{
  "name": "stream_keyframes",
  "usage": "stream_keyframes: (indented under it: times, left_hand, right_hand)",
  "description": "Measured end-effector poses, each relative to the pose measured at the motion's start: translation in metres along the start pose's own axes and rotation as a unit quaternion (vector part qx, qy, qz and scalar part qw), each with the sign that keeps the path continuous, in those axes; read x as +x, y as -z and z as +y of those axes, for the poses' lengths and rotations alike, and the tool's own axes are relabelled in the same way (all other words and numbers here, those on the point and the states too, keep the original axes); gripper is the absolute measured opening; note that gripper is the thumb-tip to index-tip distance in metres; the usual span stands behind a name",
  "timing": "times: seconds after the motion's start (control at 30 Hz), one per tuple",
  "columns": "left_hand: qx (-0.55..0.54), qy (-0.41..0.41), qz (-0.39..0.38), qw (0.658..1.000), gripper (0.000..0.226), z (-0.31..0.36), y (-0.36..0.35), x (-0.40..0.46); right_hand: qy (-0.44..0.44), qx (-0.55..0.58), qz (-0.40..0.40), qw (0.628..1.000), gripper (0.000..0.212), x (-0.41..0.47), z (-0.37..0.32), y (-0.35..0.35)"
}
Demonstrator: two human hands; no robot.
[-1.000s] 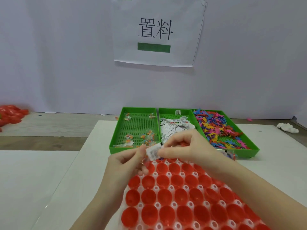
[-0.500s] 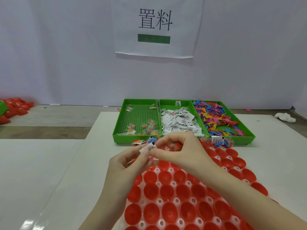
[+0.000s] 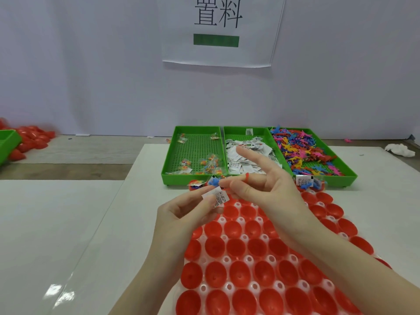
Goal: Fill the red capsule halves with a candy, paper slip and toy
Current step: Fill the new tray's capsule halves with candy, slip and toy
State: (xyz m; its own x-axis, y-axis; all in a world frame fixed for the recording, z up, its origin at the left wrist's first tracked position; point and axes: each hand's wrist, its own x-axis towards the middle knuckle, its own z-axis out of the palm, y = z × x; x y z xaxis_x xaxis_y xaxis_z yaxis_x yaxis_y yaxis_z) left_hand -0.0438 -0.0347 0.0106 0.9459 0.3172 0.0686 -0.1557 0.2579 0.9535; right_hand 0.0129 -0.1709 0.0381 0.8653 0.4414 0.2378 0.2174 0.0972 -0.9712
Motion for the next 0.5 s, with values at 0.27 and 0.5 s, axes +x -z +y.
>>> stream_keyframes:
  times: [0.27, 0.5]
  left_hand:
    - [-0.056, 0.005, 0.005, 0.998, 0.021, 0.002, -0.004, -0.004]
    - [-0.078, 0.023, -0.058, 0.995, 0.028, 0.005, -0.002, -0.004]
  right_hand:
    - [-0.034, 0.039, 0.008, 0.999, 0.027, -0.004, 0.001, -0.005]
    - [-0.021, -0.005, 0.001, 1.0, 0.036, 0.001, 0.003, -0.012]
